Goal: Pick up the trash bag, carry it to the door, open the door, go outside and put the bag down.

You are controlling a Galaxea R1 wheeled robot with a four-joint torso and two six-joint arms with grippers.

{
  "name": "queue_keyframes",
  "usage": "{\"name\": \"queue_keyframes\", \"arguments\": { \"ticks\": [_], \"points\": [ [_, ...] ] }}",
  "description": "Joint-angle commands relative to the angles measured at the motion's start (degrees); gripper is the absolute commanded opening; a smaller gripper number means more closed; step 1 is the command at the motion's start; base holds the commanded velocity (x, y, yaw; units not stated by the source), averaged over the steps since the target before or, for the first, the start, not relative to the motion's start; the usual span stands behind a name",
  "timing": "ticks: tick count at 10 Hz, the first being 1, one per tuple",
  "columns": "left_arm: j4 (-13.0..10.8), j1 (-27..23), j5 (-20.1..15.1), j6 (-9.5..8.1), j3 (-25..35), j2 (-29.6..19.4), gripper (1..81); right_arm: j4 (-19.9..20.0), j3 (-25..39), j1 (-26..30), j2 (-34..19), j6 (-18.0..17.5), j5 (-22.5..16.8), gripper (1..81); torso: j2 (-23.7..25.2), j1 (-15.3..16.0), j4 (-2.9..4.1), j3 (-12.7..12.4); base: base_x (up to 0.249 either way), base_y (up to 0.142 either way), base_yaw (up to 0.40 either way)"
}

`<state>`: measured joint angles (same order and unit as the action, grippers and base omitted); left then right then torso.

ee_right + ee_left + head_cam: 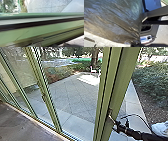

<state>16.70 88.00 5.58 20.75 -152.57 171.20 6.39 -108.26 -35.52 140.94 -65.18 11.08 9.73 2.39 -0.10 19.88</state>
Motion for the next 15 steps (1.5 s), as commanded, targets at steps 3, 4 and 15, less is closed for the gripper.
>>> {"name": "queue_keyframes", "arguments": {
  "ticks": [3,4,15],
  "points": [
    [0.1,-0.6,-4.4,-0.01,0.1,-0.4,1.0,7.8,-4.9,2.6,1.6,-4.3,-21.7,81.1,0.1,-0.1,-0.02,0.0,0.12,0.0,0.0],
    [0.1,-0.4,-4.4,-0.01,0.1,-0.4,1.0,7.8,-4.9,2.8,1.6,-4.3,-21.7,81.1,0.1,-0.2,-0.02,0.0,0.124,0.0,0.0],
    [0.1,0.5,-4.8,-0.01,0.1,-0.3,1.0,7.9,-7.0,7.6,-2.5,-4.5,-19.3,81.1,-0.1,0.1,0.0,0.2,0.054,0.0,0.0]
  ]
}}
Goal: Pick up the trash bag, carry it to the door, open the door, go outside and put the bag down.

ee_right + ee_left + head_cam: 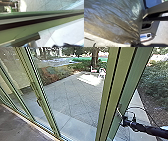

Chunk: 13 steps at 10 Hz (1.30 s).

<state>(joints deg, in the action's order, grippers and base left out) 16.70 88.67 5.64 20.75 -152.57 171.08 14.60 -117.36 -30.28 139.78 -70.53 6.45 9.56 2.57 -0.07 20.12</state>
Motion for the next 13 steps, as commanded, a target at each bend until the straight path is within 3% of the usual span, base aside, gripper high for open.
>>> {"name": "queue_keyframes", "arguments": {
  "ticks": [1,5,10,13],
  "points": [
    [0.1,0.1,-5.3,0.08,0.1,-0.1,1.0,-0.4,2.1,3.2,-2.6,0.8,-14.6,81.1,0.0,0.0,0.0,0.0,0.0,0.0,0.0],
    [0.0,1.0,-5.3,0.35,0.1,-0.1,1.0,-1.0,2.1,9.4,-8.3,1.5,-13.7,81.1,0.0,0.0,0.05,0.0,0.0,0.0,0.0],
    [-0.2,1.1,-5.3,0.52,0.1,0.3,1.0,-2.8,3.1,15.2,-9.6,1.6,-14.7,81.1,-0.1,0.0,0.07,0.1,0.0,0.0,0.0],
    [-0.4,1.2,-5.3,0.52,0.1,0.5,1.0,-5.2,5.4,17.8,-12.2,1.7,-17.9,81.1,-0.1,0.0,0.07,0.2,0.0,0.0,0.0]
  ]
}}
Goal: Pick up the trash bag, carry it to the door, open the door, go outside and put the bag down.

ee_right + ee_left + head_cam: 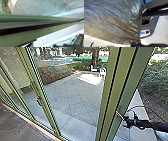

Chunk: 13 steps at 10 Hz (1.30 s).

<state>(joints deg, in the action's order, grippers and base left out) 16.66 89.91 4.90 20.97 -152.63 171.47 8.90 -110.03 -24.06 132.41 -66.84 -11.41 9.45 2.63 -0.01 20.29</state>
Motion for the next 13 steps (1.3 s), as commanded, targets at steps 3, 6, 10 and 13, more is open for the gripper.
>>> {"name": "queue_keyframes", "arguments": {
  "ticks": [3,6,10,13],
  "points": [
    [-0.5,0.0,-4.5,0.3,0.1,0.3,1.0,-2.2,0.9,13.2,-7.9,-2.0,-0.4,81.1,0.0,0.0,0.0,0.0,0.0,0.0,0.0],
    [-0.2,0.0,-4.5,0.3,0.1,0.4,1.0,-5.3,3.2,16.6,-10.0,-2.0,-3.6,81.1,-0.1,0.0,0.01,0.0,0.0,0.0,0.0],
    [-0.1,0.0,-4.5,0.3,0.1,0.4,1.0,-8.0,5.1,20.0,-12.8,-1.9,-5.3,81.1,-0.1,0.1,0.01,-3.5,0.0,0.0,0.0],
    [-0.1,0.0,-4.5,0.3,0.1,0.4,1.0,-10.7,6.7,23.4,-14.2,-1.8,-8.7,81.1,-0.1,0.1,0.01,-5.8,0.0,0.0,0.0]
  ]
}}
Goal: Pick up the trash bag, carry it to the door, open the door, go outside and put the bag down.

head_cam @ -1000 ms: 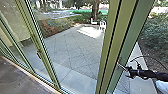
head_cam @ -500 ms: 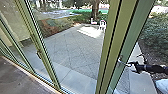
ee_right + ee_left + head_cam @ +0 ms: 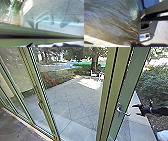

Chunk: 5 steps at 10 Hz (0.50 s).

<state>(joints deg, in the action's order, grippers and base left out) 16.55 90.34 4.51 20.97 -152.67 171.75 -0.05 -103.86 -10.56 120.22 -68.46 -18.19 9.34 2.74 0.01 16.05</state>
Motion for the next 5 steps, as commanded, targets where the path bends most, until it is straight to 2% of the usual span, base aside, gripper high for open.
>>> {"name": "queue_keyframes", "arguments": {
  "ticks": [1,2,3,5],
  "points": [
    [0.1,-0.5,-4.2,0.3,0.2,0.1,1.0,-2.2,1.0,10.9,-2.4,-0.2,-2.8,81.1,0.0,0.0,0.0,-3.5,0.0,0.0,0.0],
    [0.1,-0.4,-4.2,0.3,0.2,0.1,1.0,-3.6,1.0,12.0,-2.7,-0.2,-4.5,81.1,0.0,0.0,0.0,-4.8,0.0,0.0,0.0],
    [0.1,-0.4,-4.2,0.3,0.2,0.1,1.0,-5.8,1.6,13.1,-3.2,-0.1,-7.3,81.1,0.0,0.0,-1.33,-6.0,0.0,0.0,0.0],
    [0.1,-0.4,-4.2,0.3,0.2,0.1,1.0,-8.8,1.7,15.1,-3.5,3.3,-11.8,81.1,0.0,0.0,-2.51,-8.5,0.0,0.0,0.0]
  ]
}}
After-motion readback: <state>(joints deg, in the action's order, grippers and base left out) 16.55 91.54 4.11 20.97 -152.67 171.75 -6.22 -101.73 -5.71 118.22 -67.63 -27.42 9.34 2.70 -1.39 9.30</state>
